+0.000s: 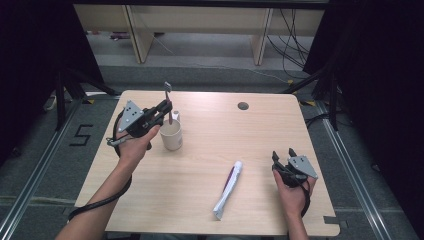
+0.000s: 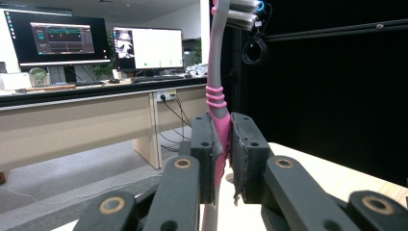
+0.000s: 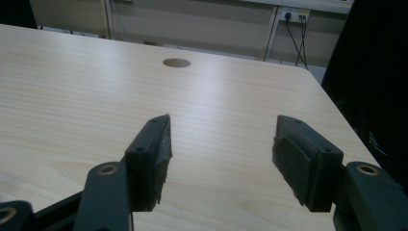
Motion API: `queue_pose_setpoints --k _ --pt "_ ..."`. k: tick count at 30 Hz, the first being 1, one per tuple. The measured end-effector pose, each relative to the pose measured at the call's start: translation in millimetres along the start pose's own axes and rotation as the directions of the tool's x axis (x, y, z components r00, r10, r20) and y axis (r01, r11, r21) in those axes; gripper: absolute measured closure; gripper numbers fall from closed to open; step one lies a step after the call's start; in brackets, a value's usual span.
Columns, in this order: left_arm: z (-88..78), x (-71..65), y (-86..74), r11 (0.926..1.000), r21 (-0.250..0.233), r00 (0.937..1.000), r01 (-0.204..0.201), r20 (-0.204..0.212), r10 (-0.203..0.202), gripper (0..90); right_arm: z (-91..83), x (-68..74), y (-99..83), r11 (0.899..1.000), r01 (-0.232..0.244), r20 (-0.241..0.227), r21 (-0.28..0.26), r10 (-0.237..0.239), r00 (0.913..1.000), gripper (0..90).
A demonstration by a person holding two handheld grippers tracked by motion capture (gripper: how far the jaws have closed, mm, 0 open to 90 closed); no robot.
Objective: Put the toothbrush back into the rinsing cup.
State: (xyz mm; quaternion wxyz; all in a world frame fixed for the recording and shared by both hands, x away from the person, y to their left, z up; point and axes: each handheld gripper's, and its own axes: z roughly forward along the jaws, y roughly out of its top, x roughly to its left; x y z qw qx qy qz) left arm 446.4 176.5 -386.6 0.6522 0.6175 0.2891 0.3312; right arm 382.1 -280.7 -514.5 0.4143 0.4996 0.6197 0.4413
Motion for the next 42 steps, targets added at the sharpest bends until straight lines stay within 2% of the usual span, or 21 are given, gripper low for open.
queue_pose_setpoints --k 15,19,21,22,23,24,26,32,33,34,42 --pt "8.8 3.4 1.7 0.9999 -0.014 1.0000 -0.006 -0.003 0.006 80.3 -0.3 0.8 0.3 1.000 -0.013 -0.004 0.007 0.013 0.9999 39.4" --pt "10.6 3.6 1.8 1.0000 0.002 0.9998 0.001 -0.018 0.000 80.3 -0.3 -0.4 0.1 1.000 -0.001 0.003 0.004 0.001 1.0000 39.4" --pt "12.7 5.7 2.0 0.9998 -0.009 0.9998 -0.016 -0.010 0.016 80.3 -0.2 -0.5 0.0 1.000 -0.001 0.000 0.003 0.001 1.0000 39.4" --pt "12.2 4.8 1.7 1.0000 0.003 0.9998 0.000 -0.018 0.000 80.3 -0.3 -0.4 0.1 1.000 -0.001 0.002 0.003 0.001 1.0000 39.4" --pt "12.2 4.8 1.7 1.0000 0.003 0.9998 0.000 -0.018 0.000 80.3 -0.4 -0.4 0.1 1.000 -0.001 0.003 0.005 0.001 1.0000 39.4" --pt "14.0 7.1 2.2 0.9998 -0.009 0.9998 -0.015 -0.014 0.015 80.3 -0.3 -0.4 0.1 1.000 -0.001 0.003 0.004 0.001 1.0000 39.4" --pt "14.3 8.1 2.4 0.9998 -0.007 0.9997 -0.019 -0.017 0.019 80.3 -0.2 -0.4 0.0 1.000 -0.002 0.004 0.000 0.002 1.0000 39.4" --pt "18.3 11.2 3.1 0.9997 -0.018 0.9997 -0.019 -0.017 0.018 80.3 -0.2 -0.3 0.0 1.000 -0.001 0.003 0.000 0.001 1.0000 39.4" --pt "18.4 10.1 2.8 1.0000 -0.008 0.9997 0.000 -0.025 0.000 80.3 -0.2 -0.1 0.0 1.000 -0.003 0.003 0.001 0.003 1.0000 39.4" --pt "20.6 11.8 3.4 0.9997 -0.015 0.9996 -0.017 -0.021 0.017 80.3 -0.2 -0.3 0.0 1.000 -0.001 0.003 0.001 0.001 1.0000 39.5" --pt "26.4 15.3 1.7 0.9998 -0.015 0.9995 -0.016 -0.029 0.015 80.3 -0.5 0.0 0.0 1.000 -0.011 -0.004 0.008 0.011 0.9999 39.4"
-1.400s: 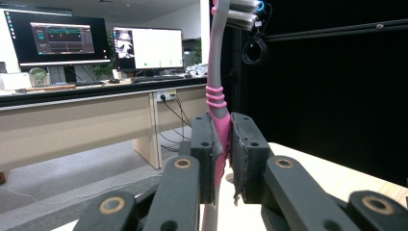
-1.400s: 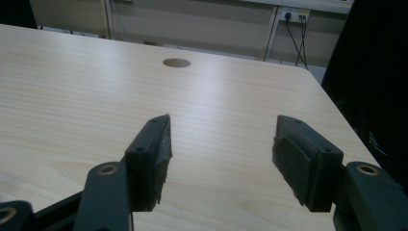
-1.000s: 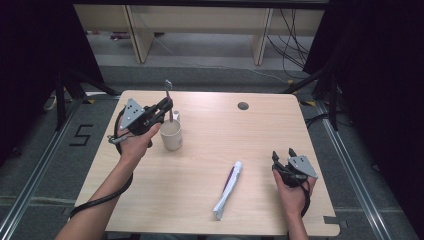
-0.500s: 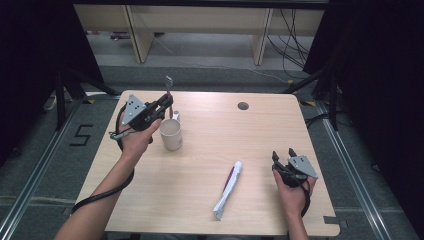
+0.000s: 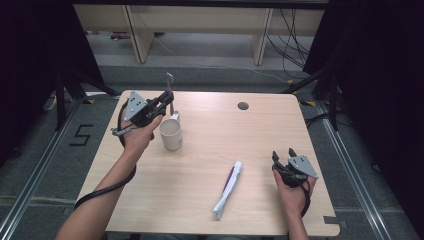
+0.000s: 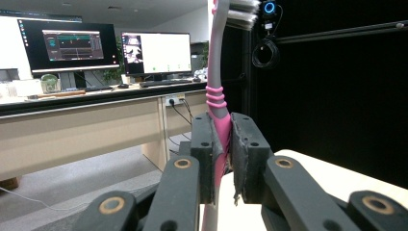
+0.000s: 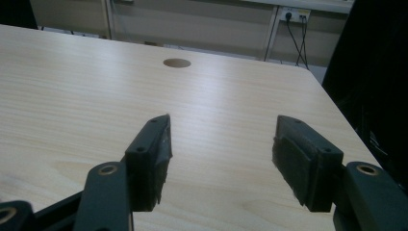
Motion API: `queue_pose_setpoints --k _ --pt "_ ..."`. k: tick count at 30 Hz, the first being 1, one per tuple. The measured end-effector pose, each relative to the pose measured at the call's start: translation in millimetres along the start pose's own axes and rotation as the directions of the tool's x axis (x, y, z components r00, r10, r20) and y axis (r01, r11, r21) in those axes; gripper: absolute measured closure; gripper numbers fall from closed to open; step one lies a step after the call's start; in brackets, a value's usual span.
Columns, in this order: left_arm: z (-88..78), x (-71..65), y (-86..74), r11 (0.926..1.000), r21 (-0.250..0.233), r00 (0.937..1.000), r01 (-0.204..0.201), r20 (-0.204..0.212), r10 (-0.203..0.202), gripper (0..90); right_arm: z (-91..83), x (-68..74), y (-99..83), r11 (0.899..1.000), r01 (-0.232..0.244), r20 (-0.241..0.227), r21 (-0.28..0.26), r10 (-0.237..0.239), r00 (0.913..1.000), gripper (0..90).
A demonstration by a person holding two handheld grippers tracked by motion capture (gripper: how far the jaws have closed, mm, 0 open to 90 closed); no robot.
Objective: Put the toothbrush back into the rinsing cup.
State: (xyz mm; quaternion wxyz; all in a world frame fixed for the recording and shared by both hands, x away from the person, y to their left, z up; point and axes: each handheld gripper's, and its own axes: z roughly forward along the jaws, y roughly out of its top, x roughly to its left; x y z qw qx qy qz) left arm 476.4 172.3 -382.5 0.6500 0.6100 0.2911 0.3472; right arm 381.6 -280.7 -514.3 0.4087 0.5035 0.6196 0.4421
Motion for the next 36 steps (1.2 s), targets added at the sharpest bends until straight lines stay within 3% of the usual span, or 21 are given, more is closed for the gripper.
queue_pose_setpoints --k 3,5,9,10,20,23,26,27,30,32,34,36 --pt "3.4 2.2 0.0 1.0000 0.004 1.0000 -0.002 -0.006 0.002 80.3 -0.6 1.4 -0.1 1.000 -0.014 0.011 0.003 0.014 0.9998 39.4" --pt "4.5 2.6 -0.1 1.0000 0.000 1.0000 -0.001 -0.005 0.001 80.3 0.2 -0.5 0.1 1.000 0.010 0.006 -0.003 -0.010 0.9999 39.4" --pt "8.5 4.5 -0.5 1.0000 0.004 0.9999 -0.002 -0.011 0.002 80.3 -0.6 1.4 -0.1 1.000 -0.013 0.011 0.003 0.013 0.9999 39.4" --pt "9.7 5.0 -0.8 1.0000 0.001 1.0000 -0.001 -0.008 0.001 80.3 0.2 -0.4 0.1 1.000 0.007 0.004 -0.003 -0.007 1.0000 39.5" --pt "17.9 9.0 -5.9 0.9998 0.013 0.9998 0.016 -0.016 -0.016 80.2 -0.5 0.2 0.0 1.000 -0.005 0.007 0.003 0.005 1.0000 39.4" --pt "19.4 10.4 -7.0 0.9997 0.018 0.9996 0.019 -0.021 -0.018 80.3 0.1 -1.0 0.2 1.000 0.018 0.004 -0.002 -0.018 0.9998 39.4" --pt "22.1 12.8 -8.7 0.9994 0.022 0.9993 0.026 -0.027 -0.026 80.3 -0.2 0.1 0.0 1.000 -0.001 -0.001 0.004 0.001 1.0000 39.4" --pt "23.8 13.9 -9.7 0.9992 0.026 0.9992 0.029 -0.029 -0.029 80.2 0.0 -1.8 0.3 1.000 0.028 0.008 -0.009 -0.028 0.9996 39.4" --pt "25.6 14.8 -10.8 0.9991 0.027 0.9989 0.034 -0.032 -0.033 80.2 0.0 0.1 0.0 1.000 -0.003 -0.004 0.001 0.003 1.0000 39.4" --pt "27.3 15.7 -11.7 0.9987 0.031 0.9986 0.040 -0.036 -0.038 80.3 0.1 -1.9 0.3 0.999 0.030 0.010 -0.011 -0.030 0.9995 39.4" --pt "29.7 16.3 -12.6 0.9985 0.033 0.9984 0.045 -0.037 -0.044 80.2 -0.2 -0.6 0.0 1.000 0.000 0.001 -0.003 0.000 1.0000 39.4" --pt "30.3 16.7 -12.8 0.9981 0.039 0.9982 0.048 -0.039 -0.046 80.3 -0.2 -0.6 -0.1 1.000 0.001 0.002 -0.004 -0.001 1.0000 39.4"
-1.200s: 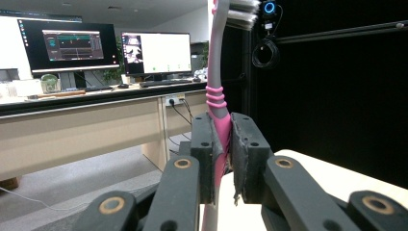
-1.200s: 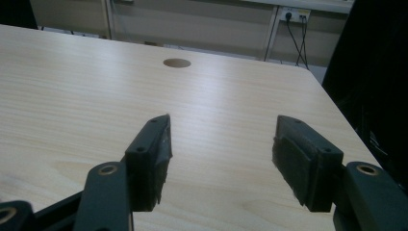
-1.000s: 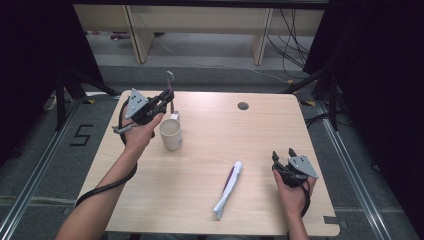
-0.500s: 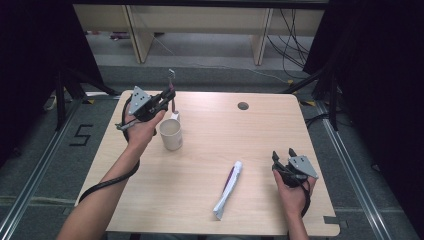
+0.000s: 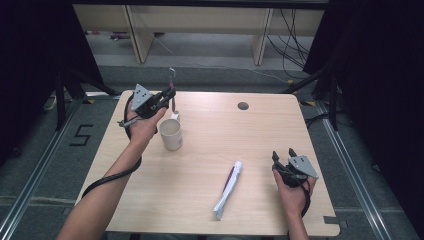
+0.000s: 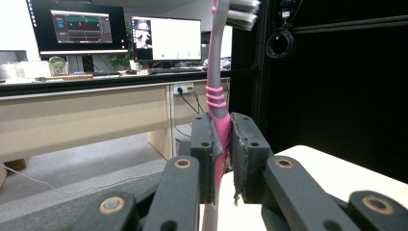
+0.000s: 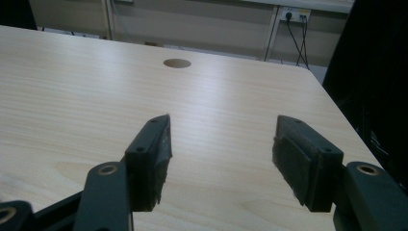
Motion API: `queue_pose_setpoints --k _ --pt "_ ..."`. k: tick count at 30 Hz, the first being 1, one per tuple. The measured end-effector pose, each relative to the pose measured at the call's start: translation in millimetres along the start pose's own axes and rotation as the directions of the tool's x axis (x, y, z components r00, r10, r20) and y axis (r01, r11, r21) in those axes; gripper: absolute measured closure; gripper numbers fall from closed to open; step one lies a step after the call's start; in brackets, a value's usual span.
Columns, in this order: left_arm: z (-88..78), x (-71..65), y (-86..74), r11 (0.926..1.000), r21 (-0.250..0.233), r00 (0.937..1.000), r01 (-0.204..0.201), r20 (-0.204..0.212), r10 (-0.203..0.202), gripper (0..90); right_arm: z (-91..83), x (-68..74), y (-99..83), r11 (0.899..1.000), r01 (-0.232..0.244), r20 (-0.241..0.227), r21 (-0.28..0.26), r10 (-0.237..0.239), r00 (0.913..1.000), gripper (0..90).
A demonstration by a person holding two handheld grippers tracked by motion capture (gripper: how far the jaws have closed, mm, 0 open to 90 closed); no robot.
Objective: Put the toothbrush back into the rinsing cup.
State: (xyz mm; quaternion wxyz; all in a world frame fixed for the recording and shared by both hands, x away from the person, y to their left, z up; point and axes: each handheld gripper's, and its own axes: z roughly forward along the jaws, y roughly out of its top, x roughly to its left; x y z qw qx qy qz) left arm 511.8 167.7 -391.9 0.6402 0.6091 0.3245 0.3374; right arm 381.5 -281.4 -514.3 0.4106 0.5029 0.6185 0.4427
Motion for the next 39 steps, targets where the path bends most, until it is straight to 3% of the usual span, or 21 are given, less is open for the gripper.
queue_pose_setpoints --k 24,31,39 --pt "18.4 2.3 -10.4 0.9995 0.031 0.9999 0.003 -0.016 -0.003 80.2 -0.7 1.3 -0.3 1.000 -0.018 0.004 0.006 0.018 0.9998 39.2" --pt "22.7 4.8 -13.7 0.9987 0.050 0.9997 -0.011 -0.020 0.012 80.3 -1.0 1.1 -0.2 1.000 -0.020 0.005 0.004 0.020 0.9998 39.1" --pt "24.9 7.2 -19.0 0.9977 0.067 0.9996 -0.007 -0.027 0.008 80.2 -0.1 -1.1 0.0 1.000 0.006 -0.001 -0.002 -0.006 1.0000 39.1"
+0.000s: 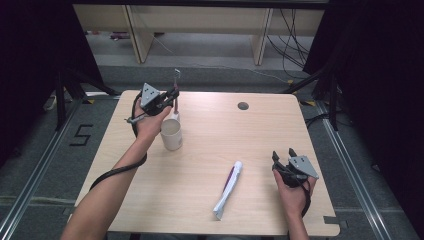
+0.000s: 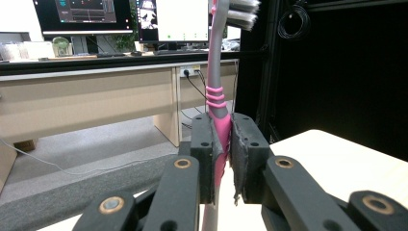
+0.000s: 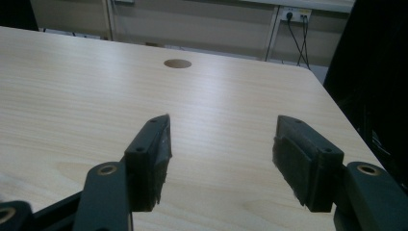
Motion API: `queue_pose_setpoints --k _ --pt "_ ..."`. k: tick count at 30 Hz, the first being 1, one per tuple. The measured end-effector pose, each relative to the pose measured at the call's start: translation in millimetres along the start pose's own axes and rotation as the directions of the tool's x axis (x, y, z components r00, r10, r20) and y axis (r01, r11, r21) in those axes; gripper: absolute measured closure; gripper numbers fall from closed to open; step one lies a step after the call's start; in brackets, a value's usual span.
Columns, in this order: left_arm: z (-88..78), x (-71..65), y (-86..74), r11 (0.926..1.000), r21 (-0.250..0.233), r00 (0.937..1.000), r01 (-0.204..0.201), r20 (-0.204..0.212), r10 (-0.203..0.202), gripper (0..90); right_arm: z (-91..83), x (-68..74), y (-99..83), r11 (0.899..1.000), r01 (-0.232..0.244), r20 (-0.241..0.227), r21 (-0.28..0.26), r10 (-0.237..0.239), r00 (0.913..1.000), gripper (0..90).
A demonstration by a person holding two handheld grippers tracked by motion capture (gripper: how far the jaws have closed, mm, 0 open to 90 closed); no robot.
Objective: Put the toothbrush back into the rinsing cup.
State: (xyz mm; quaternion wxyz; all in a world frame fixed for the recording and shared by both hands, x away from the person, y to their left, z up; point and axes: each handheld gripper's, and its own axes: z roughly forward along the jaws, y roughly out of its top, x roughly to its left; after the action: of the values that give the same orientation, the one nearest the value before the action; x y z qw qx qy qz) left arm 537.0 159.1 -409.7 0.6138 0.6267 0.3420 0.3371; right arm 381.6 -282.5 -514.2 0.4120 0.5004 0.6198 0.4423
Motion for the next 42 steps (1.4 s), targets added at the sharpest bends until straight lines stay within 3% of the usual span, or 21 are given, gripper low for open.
queue_pose_setpoints --k 27,42 --pt "3.0 4.5 -9.1 0.9988 0.050 1.0000 0.000 0.004 0.000 80.1 -0.2 0.8 0.2 1.000 -0.015 -0.011 0.009 0.015 0.9998 39.1" --pt "3.4 8.4 -18.4 0.9942 0.108 1.0000 -0.003 0.003 0.003 80.1 0.3 0.9 -0.1 1.000 -0.008 -0.008 0.001 0.008 0.9999 39.1"
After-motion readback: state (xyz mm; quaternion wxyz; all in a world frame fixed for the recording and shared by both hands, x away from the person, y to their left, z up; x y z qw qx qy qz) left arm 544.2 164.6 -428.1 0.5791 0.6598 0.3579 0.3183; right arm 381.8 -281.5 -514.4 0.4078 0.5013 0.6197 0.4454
